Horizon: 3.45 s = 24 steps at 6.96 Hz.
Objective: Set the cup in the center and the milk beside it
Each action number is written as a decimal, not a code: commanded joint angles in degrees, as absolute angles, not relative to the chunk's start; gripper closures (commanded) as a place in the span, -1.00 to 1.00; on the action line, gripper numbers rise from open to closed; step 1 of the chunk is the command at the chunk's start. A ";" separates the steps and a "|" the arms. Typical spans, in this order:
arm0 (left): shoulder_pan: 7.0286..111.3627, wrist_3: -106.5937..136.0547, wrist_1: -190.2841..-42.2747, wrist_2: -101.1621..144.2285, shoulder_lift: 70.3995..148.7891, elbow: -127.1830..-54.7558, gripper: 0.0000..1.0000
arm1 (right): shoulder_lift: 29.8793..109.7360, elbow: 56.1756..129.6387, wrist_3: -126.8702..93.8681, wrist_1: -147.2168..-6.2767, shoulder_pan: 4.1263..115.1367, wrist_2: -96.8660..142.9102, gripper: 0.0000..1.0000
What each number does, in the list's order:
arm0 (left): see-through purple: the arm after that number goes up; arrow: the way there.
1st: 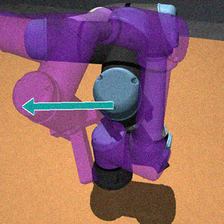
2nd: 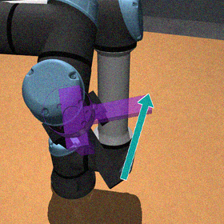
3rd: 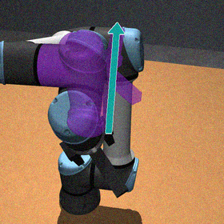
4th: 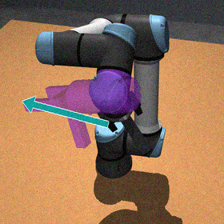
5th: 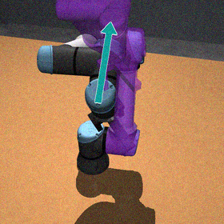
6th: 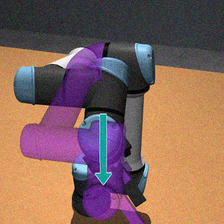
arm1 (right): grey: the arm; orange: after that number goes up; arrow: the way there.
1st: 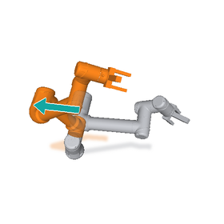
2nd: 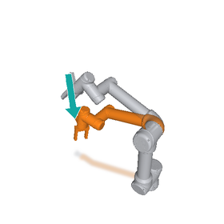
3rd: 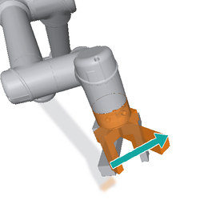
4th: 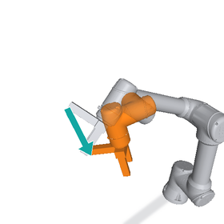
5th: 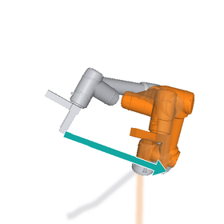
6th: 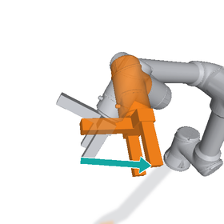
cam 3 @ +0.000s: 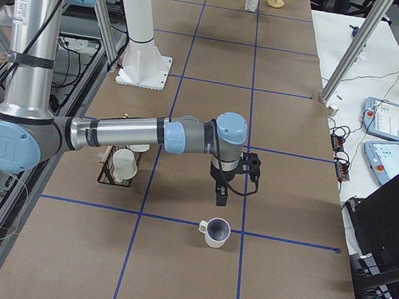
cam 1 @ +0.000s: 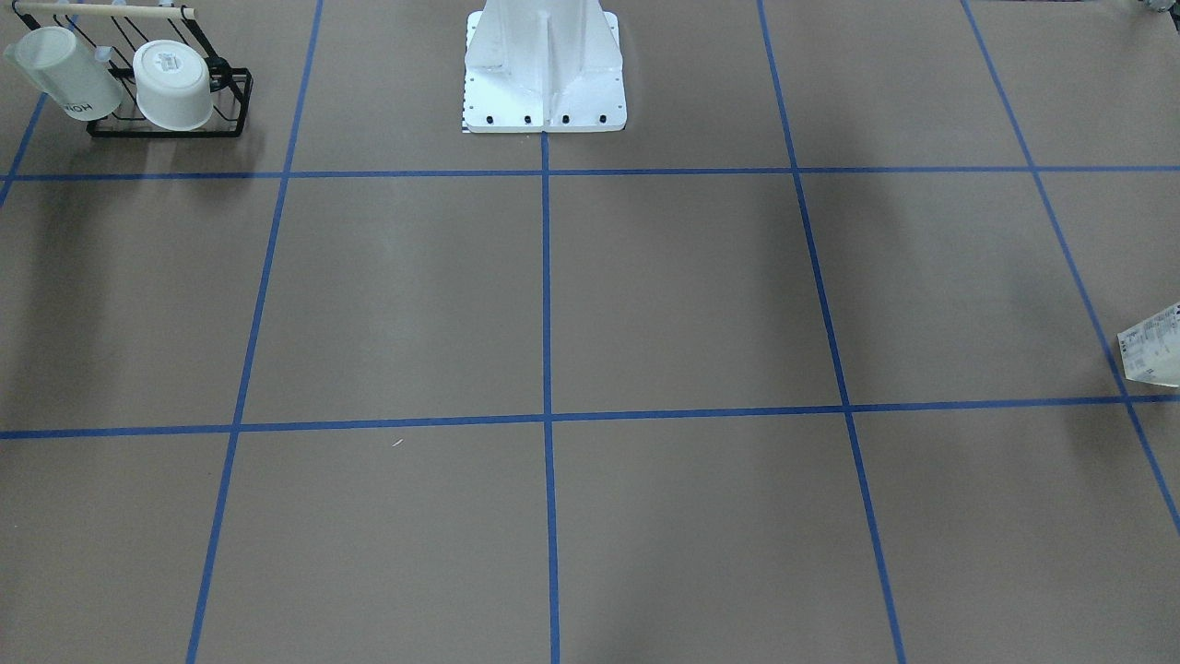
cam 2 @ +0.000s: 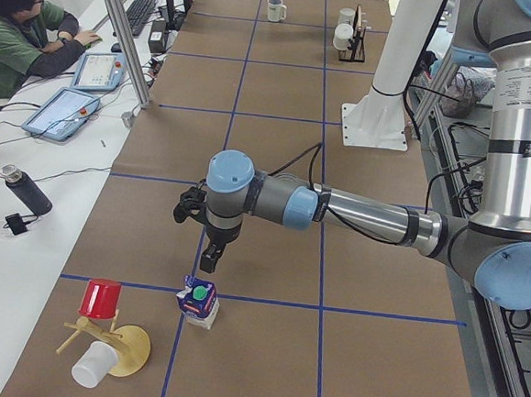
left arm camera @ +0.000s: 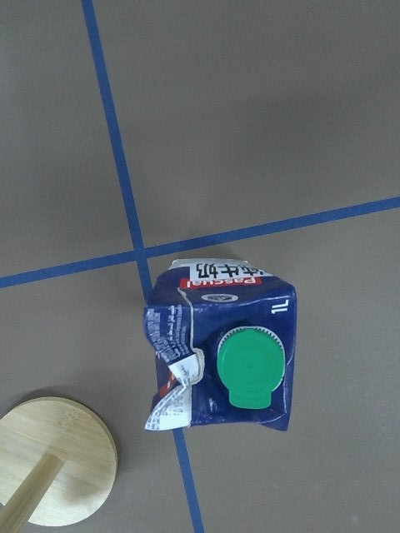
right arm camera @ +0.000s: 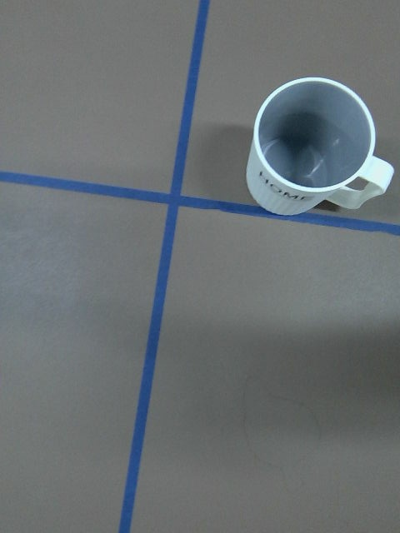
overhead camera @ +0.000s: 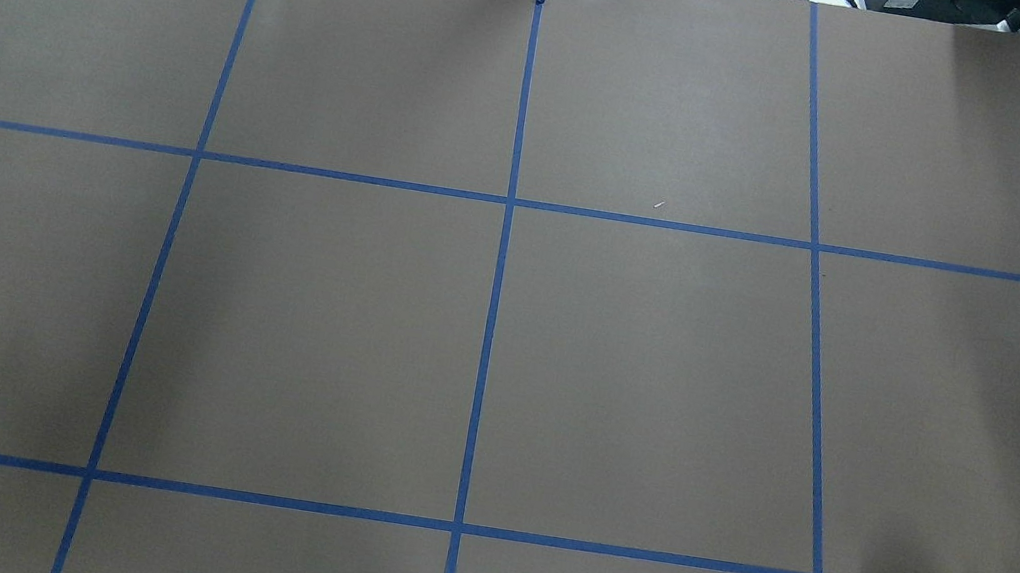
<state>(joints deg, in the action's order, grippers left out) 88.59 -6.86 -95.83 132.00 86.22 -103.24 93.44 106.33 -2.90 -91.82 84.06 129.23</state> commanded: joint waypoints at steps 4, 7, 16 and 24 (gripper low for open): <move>88.59 -6.68 -109.25 132.01 88.68 -98.35 -0.96 | 90.36 109.07 -2.64 -91.41 84.11 129.20 -1.00; 88.59 0.03 -111.25 132.36 89.56 -102.12 -0.97 | 93.51 107.41 -7.64 -87.80 83.06 128.94 -1.00; 88.50 3.95 -115.93 132.28 89.03 -101.69 -0.97 | 92.90 85.61 -7.03 -67.15 77.35 125.97 0.19; 88.42 3.96 -115.93 132.36 88.68 -101.69 -0.97 | 92.12 94.11 -9.39 -68.11 77.78 124.80 1.00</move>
